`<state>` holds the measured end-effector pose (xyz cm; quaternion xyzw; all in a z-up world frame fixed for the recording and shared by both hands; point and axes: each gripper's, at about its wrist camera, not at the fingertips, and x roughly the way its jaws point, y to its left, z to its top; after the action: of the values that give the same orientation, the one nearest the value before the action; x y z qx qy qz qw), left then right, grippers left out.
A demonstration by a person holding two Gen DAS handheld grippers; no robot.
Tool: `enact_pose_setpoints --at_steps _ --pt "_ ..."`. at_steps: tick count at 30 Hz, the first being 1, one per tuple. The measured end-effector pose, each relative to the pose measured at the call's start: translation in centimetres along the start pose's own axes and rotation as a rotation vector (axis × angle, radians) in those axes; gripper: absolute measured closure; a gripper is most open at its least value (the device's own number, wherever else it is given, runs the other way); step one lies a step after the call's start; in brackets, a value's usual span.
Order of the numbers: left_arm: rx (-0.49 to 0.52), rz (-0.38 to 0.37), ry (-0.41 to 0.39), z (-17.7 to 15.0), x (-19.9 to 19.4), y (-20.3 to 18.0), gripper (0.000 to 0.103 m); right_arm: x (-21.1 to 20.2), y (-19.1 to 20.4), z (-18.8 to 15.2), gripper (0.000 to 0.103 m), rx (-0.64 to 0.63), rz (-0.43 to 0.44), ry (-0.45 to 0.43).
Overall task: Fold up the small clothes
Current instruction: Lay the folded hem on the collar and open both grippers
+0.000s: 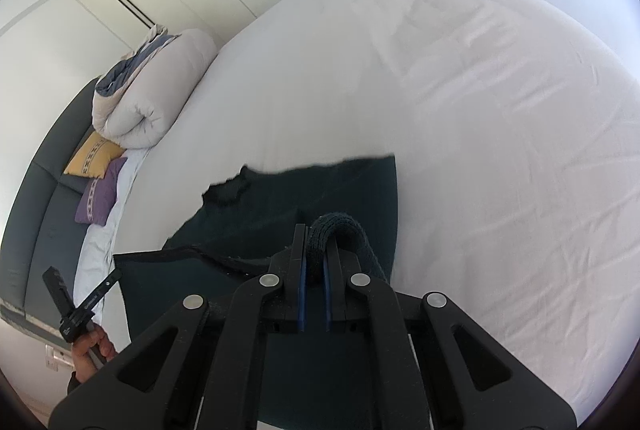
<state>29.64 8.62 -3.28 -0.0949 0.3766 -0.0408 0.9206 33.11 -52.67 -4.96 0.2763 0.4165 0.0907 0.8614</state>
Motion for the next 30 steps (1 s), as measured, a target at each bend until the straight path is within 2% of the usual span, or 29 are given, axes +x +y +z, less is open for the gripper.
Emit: enact_pose_setpoints --at_steps 3,7,16,18,20,22,23,24,25,27,30 --pt "-0.029 0.002 0.014 1.0 1.4 0.5 0.099 1.2 0.1 1.7 0.098 0.002 -0.017 -0.004" --pt "-0.033 0.024 0.059 1.3 4.1 0.5 0.099 4.2 -0.3 3.5 0.098 0.026 -0.05 0.034" --pt "-0.066 0.06 0.106 0.2 8.5 1.3 0.099 10.7 -2.3 5.0 0.097 0.074 -0.106 0.095" --pt "-0.088 0.051 0.128 -0.2 9.5 1.7 0.097 12.2 -3.1 4.7 0.096 0.12 -0.092 0.114" --pt "-0.116 0.023 0.131 -0.4 9.8 2.1 0.097 12.4 -4.2 4.6 0.094 0.168 -0.041 0.105" --pt "-0.128 0.029 0.115 -0.4 9.3 2.5 0.086 11.8 -4.8 4.5 0.081 0.192 -0.004 0.073" --pt "-0.134 0.045 0.107 -0.4 9.0 2.7 0.073 11.2 -4.9 4.4 0.074 0.189 -0.005 0.052" --pt "-0.142 0.047 0.1 -0.4 8.7 3.0 0.066 10.5 -5.0 4.5 0.049 0.187 -0.015 0.023" --pt "-0.146 0.042 0.098 -0.4 8.4 3.2 0.066 9.6 -5.2 4.6 0.026 0.201 -0.032 -0.018" --pt "-0.154 0.046 0.101 -0.4 8.0 3.6 0.066 7.8 -5.8 5.1 0.023 0.242 -0.039 -0.103" --pt "-0.16 0.044 0.049 -0.1 6.0 3.2 0.066 6.1 -5.2 5.3 0.025 0.227 -0.031 -0.118"
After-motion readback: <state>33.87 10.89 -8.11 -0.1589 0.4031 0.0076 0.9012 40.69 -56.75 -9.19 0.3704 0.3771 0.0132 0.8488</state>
